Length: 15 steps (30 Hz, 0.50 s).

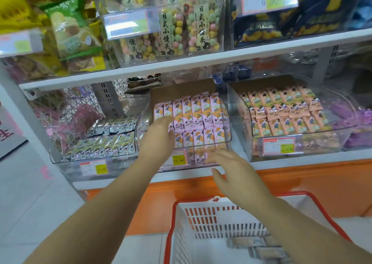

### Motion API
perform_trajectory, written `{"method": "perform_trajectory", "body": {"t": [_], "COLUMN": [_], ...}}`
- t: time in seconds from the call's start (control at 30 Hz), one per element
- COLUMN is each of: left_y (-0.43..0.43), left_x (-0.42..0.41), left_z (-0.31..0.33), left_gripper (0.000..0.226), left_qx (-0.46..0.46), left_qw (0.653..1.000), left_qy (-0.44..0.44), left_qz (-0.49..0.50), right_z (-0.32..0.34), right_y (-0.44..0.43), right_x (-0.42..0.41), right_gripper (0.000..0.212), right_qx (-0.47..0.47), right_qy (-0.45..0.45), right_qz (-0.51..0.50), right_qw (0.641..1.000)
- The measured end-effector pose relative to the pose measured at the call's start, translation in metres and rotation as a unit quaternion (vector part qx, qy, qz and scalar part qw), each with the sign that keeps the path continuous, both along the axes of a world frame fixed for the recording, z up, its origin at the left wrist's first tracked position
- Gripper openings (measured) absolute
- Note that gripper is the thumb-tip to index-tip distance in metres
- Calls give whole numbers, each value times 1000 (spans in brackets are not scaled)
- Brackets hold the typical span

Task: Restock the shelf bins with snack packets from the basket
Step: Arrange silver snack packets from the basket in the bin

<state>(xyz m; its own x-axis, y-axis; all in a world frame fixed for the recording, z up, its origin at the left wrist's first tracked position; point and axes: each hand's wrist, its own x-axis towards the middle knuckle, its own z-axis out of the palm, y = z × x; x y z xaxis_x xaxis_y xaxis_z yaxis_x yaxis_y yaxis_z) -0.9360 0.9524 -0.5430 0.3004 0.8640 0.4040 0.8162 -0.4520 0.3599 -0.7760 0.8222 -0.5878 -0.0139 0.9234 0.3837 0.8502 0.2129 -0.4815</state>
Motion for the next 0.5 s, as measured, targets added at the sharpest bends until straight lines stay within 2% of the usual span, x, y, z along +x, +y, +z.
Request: {"method": "perform_trajectory", "body": {"t": [0.1,0.2,0.37,0.5], "left_y": [-40,-70,-97,-105], "left_x": [-9,-15,-21,-27], "left_z": [-29,-79,-177,-217], "left_gripper": [30,30,33,43], "left_qx": [100,89,-51,-145], "left_qw": [986,983,989,976], "left_qy": [-90,-100,58,146], "left_qz": [-93,-124,-127,-73], "right_z": [-11,-36,-81,-132], "right_y": [-20,-43,-85,-106], "right_x": [21,56,109,122], "right_gripper": [27,25,27,29], "right_qx": [-60,-164,-357,-483], "right_qy": [-59,-102,-125,-131], "right_qz": [21,6,-55,-58], "right_qw": [996,981,924,864]}}
